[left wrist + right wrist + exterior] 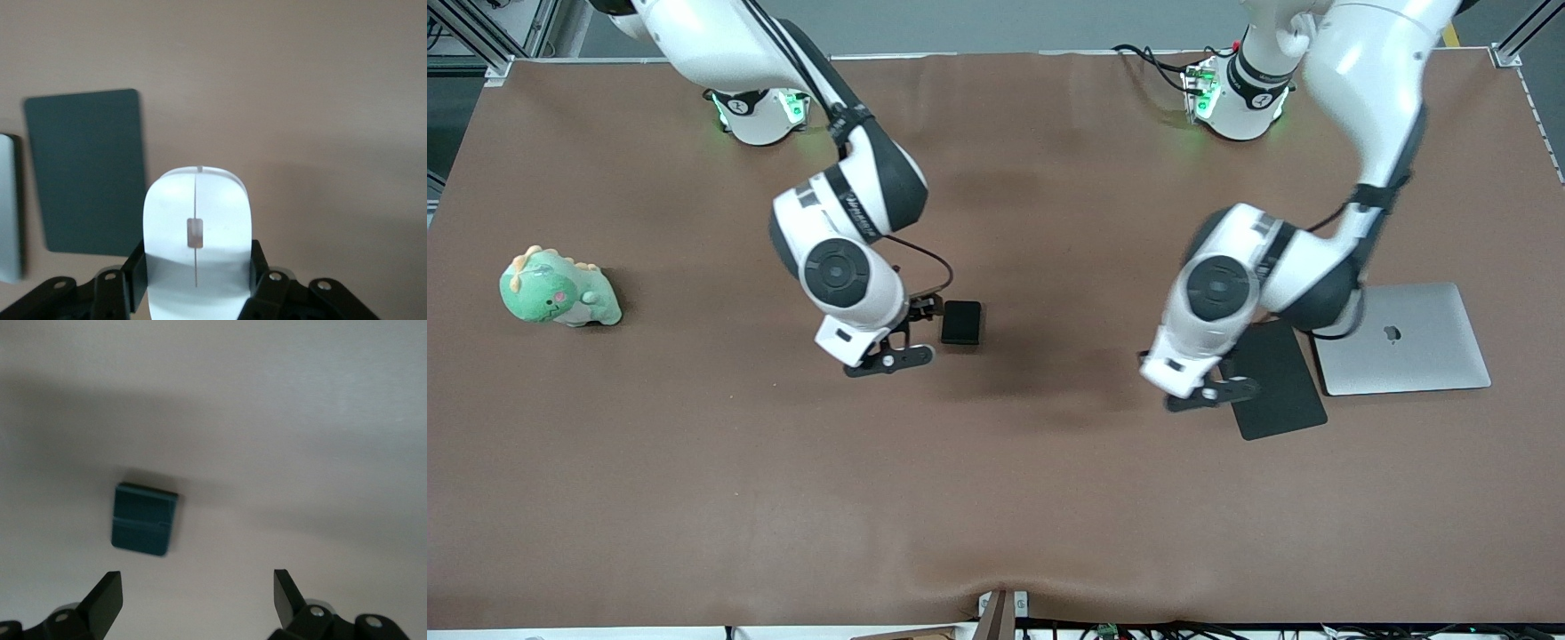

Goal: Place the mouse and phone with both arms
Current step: 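Carry the mouse to the mouse pad while the right gripper grasps the phone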

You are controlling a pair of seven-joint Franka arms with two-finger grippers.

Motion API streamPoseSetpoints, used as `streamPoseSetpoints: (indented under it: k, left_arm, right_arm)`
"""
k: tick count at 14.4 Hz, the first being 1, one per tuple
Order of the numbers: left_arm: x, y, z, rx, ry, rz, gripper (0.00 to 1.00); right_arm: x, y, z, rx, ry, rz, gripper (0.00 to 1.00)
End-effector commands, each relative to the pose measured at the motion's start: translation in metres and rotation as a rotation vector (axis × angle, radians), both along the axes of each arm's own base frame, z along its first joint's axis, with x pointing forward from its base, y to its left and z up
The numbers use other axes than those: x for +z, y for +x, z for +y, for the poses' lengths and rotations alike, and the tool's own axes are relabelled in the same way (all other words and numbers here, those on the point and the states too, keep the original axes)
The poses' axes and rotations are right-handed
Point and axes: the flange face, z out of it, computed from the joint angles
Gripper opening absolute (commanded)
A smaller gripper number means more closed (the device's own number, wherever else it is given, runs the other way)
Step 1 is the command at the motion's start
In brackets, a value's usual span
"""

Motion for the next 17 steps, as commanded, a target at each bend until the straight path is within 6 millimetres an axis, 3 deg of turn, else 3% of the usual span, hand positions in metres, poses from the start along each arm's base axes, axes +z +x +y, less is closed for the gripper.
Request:
streamPoseSetpoints:
  k: [1,3,7,9,12,17]
  left_arm:
    - [-0.005,0.002,0.058,-0.057,0.009,0.036,0.0]
    - [-0.012,0.008,0.089,-0.063,0.002,0.053,0.0]
    - [-0.054,-0.006,0.119,-0.05,-0.03,0.062,0.0]
    - [-0.066,-0.012,0.13,-0.045,-0.048,0.039,0.0]
    - [-0.074,-0.004,0.154,-0.061,-0.072,0.028,0.0]
    - [-0.106,0.018,0.174,-0.078,-0.116,0.022,0.0]
  right_arm:
    - [-0.024,-0.008,0.026,-0.057,-0.004,-0.014,1.0]
    - [-0.044,-0.02,0.04,-0.086,0.001,-0.041,1.0]
    - [-0.088,-0.046,0.049,-0.118,0.001,-0.067,1.0]
    - [-0.108,-0.06,0.055,-0.113,-0.01,-0.064,1.0]
    - [-0.124,-0.067,0.063,-0.153,-0.017,-0.069,1.0]
    - [-0.139,-0.069,0.067,-0.205,-0.013,-0.086,1.0]
